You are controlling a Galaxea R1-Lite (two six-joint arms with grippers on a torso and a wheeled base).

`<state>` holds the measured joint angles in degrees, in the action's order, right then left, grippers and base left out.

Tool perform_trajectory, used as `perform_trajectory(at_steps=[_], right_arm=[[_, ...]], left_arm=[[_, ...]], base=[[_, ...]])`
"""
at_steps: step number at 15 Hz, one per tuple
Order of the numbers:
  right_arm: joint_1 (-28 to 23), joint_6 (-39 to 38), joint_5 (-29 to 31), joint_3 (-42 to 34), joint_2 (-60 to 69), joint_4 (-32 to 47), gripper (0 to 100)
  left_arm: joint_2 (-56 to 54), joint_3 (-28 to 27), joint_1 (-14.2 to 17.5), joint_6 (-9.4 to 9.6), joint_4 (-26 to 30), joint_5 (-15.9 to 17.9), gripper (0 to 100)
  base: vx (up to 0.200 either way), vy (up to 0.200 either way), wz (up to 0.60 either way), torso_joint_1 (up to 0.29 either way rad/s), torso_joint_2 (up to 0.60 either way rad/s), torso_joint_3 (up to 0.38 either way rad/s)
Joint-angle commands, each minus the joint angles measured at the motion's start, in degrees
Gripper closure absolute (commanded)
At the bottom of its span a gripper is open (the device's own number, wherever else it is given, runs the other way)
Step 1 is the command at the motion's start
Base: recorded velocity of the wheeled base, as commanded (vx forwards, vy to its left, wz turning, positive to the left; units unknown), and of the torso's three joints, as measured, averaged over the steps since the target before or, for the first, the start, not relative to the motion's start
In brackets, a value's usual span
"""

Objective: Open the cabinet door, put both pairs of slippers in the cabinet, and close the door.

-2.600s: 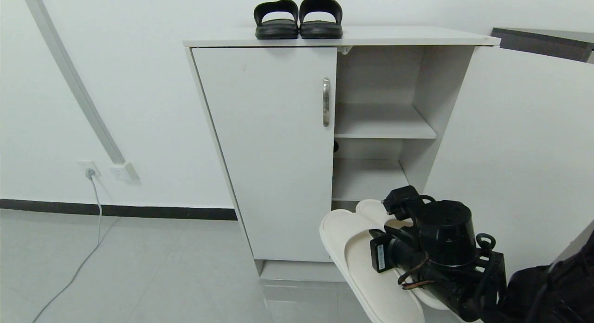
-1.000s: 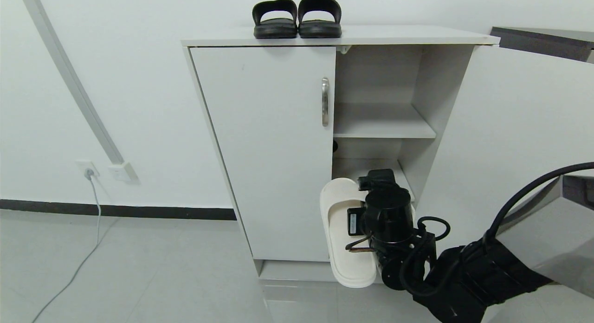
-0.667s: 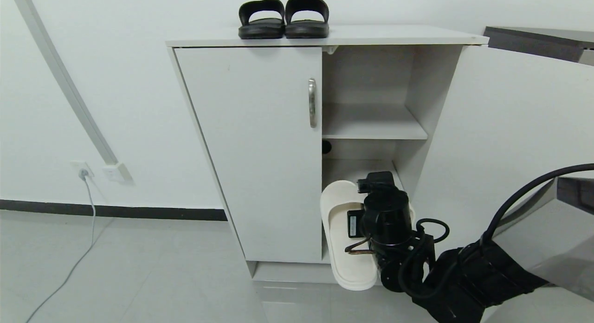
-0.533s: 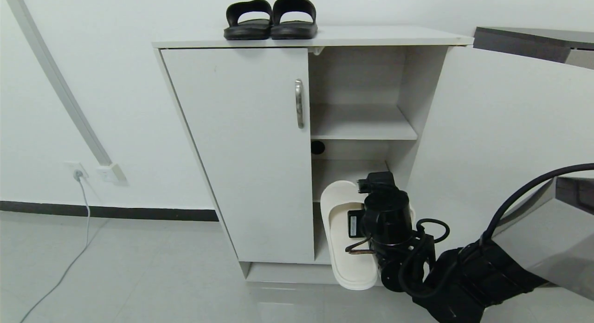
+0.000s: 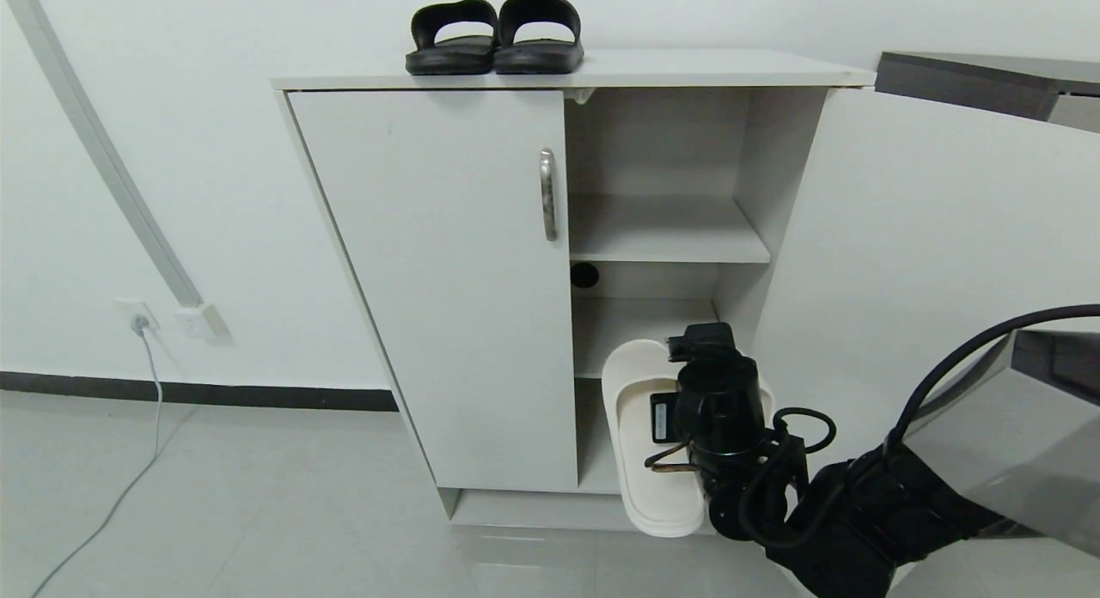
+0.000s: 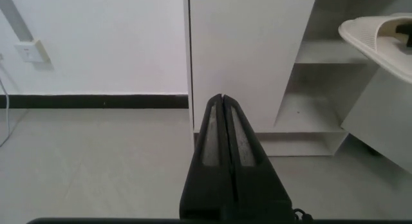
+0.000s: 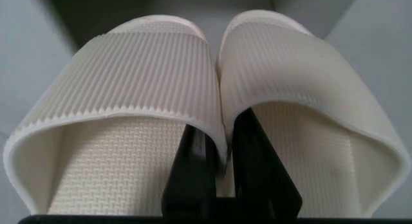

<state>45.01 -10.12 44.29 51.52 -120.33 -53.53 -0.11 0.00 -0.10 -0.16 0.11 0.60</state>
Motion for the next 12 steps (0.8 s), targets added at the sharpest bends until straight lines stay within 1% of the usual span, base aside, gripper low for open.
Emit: perform_trajectory(at_steps=[1, 5, 12], right_arm=[[-0.4, 0.0, 0.0, 0.1, -0.9, -0.1, 100], [-0.7, 0.0, -0.1, 0.3, -1.9, -0.3, 100], [-1.2, -0.5, -0.6, 1.9, -3.8, -0.3, 100]], left_arm=[[0.1, 0.0, 0.0, -0.02, 0.0, 0.0, 100], [0.1, 0.0, 0.0, -0.02, 0.0, 0.0, 100], [0.1, 0.0, 0.0, -0.02, 0.0, 0.1, 100]], base=[[0.0, 0.0, 0.0, 0.0, 0.0, 0.0], [0.0, 0.0, 0.0, 0.001, 0.0, -0.027], [0.0, 0.0, 0.0, 0.003, 0.0, -0.187]])
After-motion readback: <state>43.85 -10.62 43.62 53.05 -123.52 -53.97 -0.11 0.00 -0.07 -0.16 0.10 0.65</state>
